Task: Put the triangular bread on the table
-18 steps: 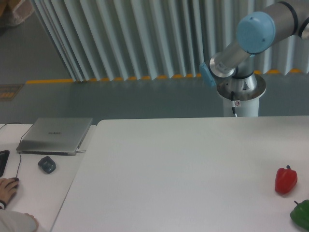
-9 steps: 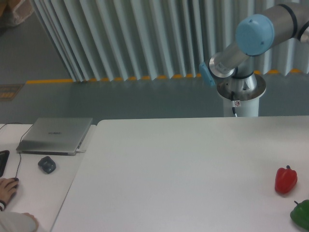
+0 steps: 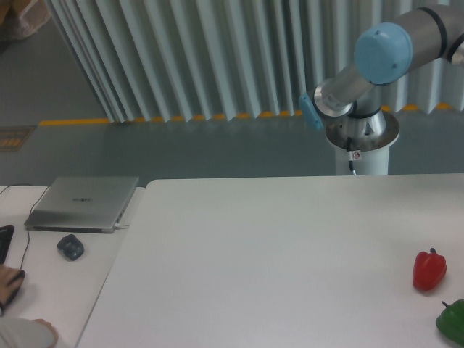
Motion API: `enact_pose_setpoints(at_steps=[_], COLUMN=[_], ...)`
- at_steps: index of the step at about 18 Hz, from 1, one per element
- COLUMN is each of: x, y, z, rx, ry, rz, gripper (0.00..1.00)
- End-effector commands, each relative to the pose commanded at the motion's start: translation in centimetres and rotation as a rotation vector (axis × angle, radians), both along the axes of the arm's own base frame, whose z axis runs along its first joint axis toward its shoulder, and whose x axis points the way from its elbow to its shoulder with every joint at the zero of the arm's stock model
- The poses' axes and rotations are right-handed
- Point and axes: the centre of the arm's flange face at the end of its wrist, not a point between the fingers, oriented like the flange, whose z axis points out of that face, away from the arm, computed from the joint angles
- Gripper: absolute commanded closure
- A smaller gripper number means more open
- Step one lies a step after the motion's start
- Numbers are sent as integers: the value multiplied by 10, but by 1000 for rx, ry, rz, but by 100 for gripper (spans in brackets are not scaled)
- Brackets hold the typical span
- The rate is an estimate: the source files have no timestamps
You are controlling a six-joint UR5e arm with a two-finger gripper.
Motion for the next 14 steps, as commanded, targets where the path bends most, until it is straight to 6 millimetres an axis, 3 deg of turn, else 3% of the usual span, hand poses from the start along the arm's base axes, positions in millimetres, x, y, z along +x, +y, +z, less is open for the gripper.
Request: enact_pose_setpoints(at_steps=[2, 4, 5, 7, 10, 12, 14], x=[-1, 4, 10, 31, 102, 145, 187], y=[-6, -11, -18, -23, -28, -12, -4], z=[20, 55, 81, 113, 176, 178, 163], rx=[35, 150, 208, 273, 426, 414, 356], ry=[12, 0, -3, -13, -90, -115, -144], rz=[42, 111, 152, 203, 338, 322, 292], gripper=[100, 100, 100, 100, 100, 100, 100])
